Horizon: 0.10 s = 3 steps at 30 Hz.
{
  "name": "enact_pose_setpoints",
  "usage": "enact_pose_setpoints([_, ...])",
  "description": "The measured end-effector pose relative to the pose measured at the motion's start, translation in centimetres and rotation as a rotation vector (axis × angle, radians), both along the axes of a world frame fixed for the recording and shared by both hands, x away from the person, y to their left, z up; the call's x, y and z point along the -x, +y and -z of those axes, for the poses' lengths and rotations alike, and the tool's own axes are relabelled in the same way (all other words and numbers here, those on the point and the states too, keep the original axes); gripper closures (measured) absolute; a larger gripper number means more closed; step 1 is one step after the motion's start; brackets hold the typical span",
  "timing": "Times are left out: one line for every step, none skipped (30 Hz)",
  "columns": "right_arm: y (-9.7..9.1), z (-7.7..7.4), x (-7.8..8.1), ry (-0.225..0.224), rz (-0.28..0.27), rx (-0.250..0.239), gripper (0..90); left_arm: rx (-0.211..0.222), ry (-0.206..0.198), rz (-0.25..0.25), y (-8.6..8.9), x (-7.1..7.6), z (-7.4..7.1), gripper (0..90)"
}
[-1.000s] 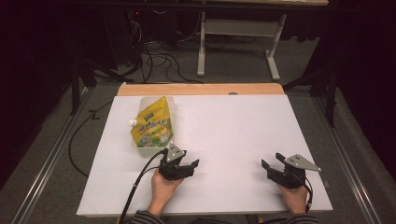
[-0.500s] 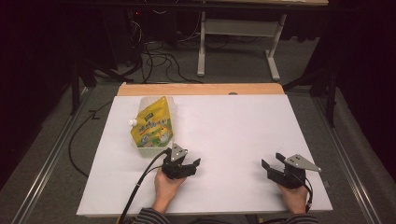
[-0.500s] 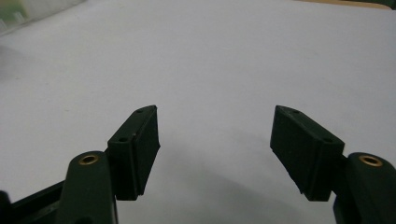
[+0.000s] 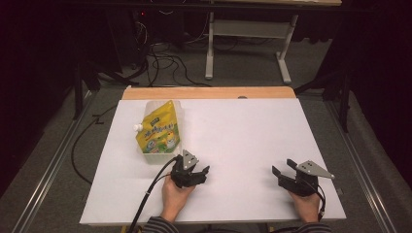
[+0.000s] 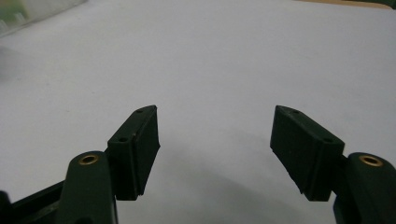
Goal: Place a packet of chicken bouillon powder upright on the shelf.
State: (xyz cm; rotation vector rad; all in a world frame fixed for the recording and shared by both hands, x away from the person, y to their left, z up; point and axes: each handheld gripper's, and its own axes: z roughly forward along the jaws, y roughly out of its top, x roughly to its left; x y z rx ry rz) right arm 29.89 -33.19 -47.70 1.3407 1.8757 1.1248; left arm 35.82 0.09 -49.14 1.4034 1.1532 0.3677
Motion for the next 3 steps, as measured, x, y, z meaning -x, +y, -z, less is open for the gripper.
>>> enact_pose_setpoints([-0.01,0.00,0.02,0.000,0.002,-0.002,33.2,-0.006,-0.002,0.000,-0.05,0.02,0.03,33.4])
enact_pose_setpoints([-0.01,0.01,0.00,-0.003,0.003,-0.003,33.2,-0.005,-0.006,0.000,-0.10,0.03,0.05,33.6])
enact_pose_setpoints([-0.01,0.00,0.02,-0.001,0.004,-0.004,33.2,-0.004,-0.005,0.002,-0.08,0.04,0.04,34.4])
